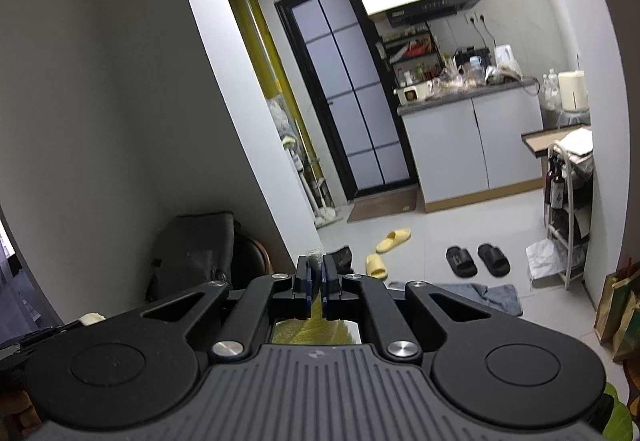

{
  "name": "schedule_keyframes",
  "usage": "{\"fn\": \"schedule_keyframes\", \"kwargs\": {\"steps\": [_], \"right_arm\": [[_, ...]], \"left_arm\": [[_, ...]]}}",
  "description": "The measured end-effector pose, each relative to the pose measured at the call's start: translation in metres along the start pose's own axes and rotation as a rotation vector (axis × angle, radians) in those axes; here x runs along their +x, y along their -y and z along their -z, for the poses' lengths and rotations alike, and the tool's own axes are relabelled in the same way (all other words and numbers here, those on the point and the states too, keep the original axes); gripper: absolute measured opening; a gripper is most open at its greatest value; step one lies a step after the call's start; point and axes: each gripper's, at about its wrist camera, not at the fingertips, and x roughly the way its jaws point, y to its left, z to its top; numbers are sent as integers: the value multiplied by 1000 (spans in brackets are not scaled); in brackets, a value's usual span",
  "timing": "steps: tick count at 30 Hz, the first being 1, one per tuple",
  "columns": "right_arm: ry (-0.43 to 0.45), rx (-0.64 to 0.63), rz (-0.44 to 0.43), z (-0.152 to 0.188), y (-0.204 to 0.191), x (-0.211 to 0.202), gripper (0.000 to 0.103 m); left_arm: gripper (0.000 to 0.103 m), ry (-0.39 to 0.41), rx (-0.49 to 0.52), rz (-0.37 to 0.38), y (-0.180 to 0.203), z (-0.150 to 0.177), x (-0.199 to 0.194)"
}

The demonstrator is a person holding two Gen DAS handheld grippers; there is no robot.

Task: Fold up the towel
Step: 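Lift the towel off the table with both tools and shake it out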

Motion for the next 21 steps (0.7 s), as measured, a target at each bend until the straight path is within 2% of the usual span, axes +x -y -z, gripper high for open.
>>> {"fn": "schedule_keyframes", "kwargs": {"steps": [9,21], "right_arm": [[-87,26,11,16,20,53,5],[-148,72,31,24,41,116,5]], "left_arm": [[5,-85,-28,-14,-16,22,50],[5,-140,-34,-26,-29,33,112]]}}
